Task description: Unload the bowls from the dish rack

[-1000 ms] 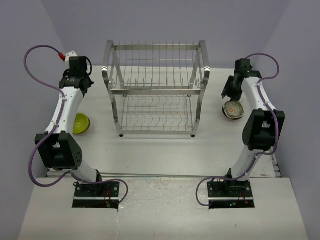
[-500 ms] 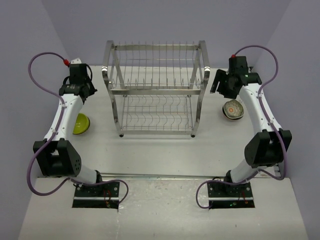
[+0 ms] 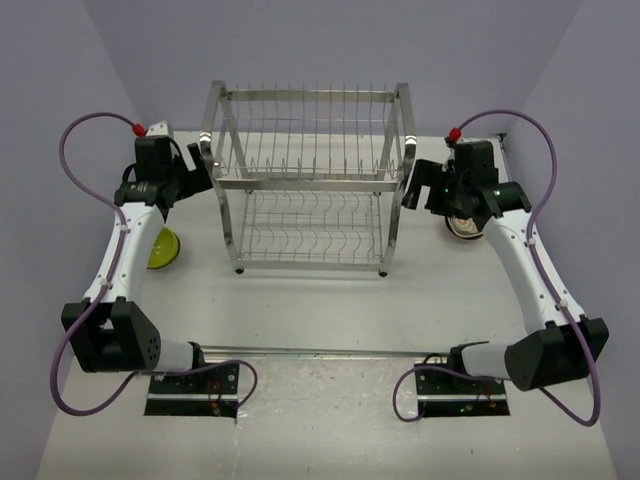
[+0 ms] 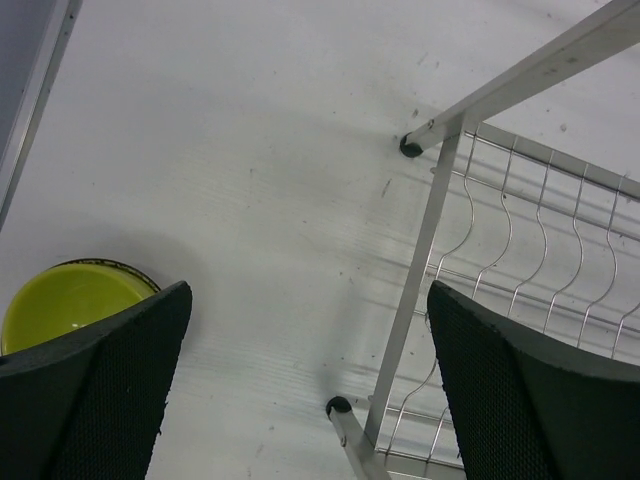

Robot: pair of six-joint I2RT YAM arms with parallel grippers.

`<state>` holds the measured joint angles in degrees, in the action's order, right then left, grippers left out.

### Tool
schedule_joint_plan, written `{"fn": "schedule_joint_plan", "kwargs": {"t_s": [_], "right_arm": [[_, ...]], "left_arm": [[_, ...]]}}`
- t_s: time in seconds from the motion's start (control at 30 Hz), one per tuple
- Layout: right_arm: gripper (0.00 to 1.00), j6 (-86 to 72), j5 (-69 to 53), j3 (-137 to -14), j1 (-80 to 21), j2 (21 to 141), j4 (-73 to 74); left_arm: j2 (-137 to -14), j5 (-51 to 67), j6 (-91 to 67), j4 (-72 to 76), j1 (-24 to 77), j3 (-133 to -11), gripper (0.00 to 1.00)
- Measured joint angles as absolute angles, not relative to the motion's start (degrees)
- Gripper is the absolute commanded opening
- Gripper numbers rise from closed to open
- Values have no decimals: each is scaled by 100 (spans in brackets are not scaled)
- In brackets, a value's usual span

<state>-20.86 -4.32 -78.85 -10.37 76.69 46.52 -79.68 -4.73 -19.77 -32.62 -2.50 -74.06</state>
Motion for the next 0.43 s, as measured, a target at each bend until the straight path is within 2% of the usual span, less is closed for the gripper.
{"fn": "schedule_joint_plan", "kwargs": {"t_s": [0.43], "right_arm": [[99,-2003,-727,-6875,-1455,6860,4410]], "left_arm": [[-7647,-443,-1988,-3221,-261,-7074,100]]}}
